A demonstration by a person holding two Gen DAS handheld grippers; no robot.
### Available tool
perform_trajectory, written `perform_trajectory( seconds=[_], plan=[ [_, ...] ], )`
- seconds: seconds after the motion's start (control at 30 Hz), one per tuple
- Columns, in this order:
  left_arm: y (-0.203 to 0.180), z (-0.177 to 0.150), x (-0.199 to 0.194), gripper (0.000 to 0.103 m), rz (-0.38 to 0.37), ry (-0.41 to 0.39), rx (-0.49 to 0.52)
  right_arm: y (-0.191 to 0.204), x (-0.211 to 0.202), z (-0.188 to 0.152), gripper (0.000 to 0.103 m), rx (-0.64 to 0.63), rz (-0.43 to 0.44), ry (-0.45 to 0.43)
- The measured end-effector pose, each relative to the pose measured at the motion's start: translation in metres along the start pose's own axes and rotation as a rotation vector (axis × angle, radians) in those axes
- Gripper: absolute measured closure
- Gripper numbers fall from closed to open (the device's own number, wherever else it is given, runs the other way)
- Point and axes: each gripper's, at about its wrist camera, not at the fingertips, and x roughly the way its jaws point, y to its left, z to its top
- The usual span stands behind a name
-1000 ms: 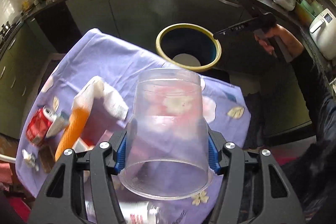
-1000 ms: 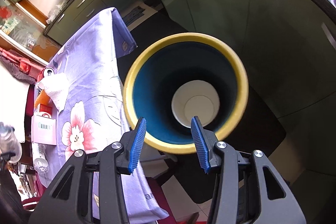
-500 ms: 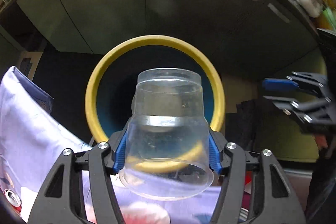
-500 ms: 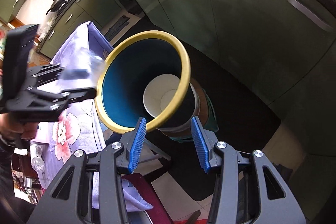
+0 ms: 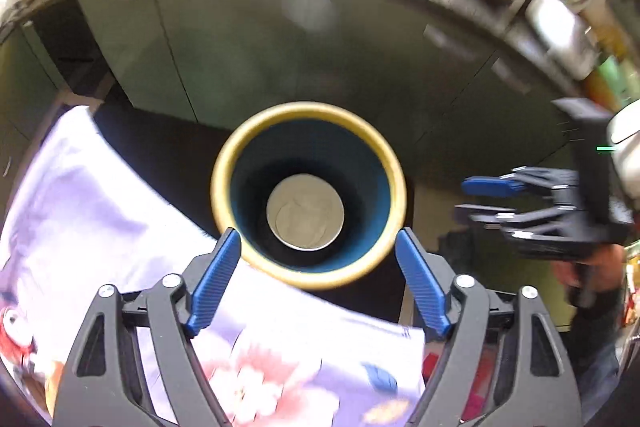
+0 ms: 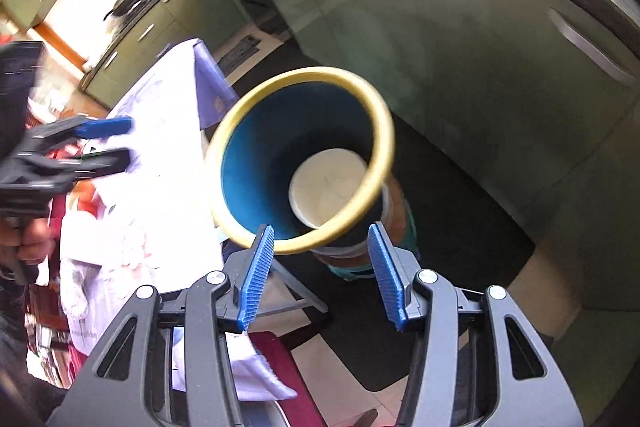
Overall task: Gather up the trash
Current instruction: 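Carry the plastic cup over the bin and open the left gripper, then grasp the purple cosmetics box with the right gripper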
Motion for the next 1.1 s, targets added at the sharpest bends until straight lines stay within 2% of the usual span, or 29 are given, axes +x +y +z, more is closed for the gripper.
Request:
perform_trajectory(
  seconds=[0.1, 0.2, 0.27, 0.33, 0.43, 0.53, 0.67, 0.77, 0.93, 0.97, 1.1],
  plan=[
    [0.018, -0.030, -0.060, 0.018, 0.041, -0.110, -0.041, 0.034, 0.013, 0.001, 0.054, -0.069, 0.032, 0.023],
    [0.048, -0.078, -0.118, 0.011, 0.112, -0.227, -0.121, 0.076, 0.026, 0.003, 0.053, -0.156, 0.067, 0.047],
    [0.069, -0.112, -0.146, 0.009, 0.169, -0.287, -0.183, 0.110, 0.034, 0.002, 0.046, -0.217, 0.093, 0.065],
    [0.085, -0.143, -0.169, 0.007, 0.217, -0.334, -0.266, 0.148, 0.040, -0.002, 0.042, -0.278, 0.122, 0.086],
    [0.123, -0.195, -0.195, 0.007, 0.254, -0.367, -0.402, 0.208, 0.047, -0.010, 0.041, -0.359, 0.161, 0.108],
    [0.148, -0.245, -0.210, 0.007, 0.298, -0.387, -0.485, 0.267, 0.050, -0.027, 0.041, -0.408, 0.192, 0.102],
    [0.168, -0.292, -0.222, 0.007, 0.316, -0.418, -0.564, 0.336, 0.054, -0.056, 0.041, -0.468, 0.246, 0.067],
    [0.176, -0.313, -0.225, 0.007, 0.331, -0.431, -0.584, 0.376, 0.064, -0.078, 0.040, -0.532, 0.201, 0.019],
    [0.181, -0.339, -0.229, 0.007, 0.351, -0.433, -0.575, 0.401, 0.092, -0.100, 0.039, -0.569, 0.057, -0.071],
    [0.183, -0.342, -0.230, 0.007, 0.347, -0.435, -0.577, 0.402, 0.095, -0.101, 0.036, -0.561, 0.041, -0.088],
    [0.183, -0.351, -0.228, 0.007, 0.348, -0.438, -0.575, 0.403, 0.099, -0.102, 0.036, -0.517, 0.033, -0.124]
  ],
)
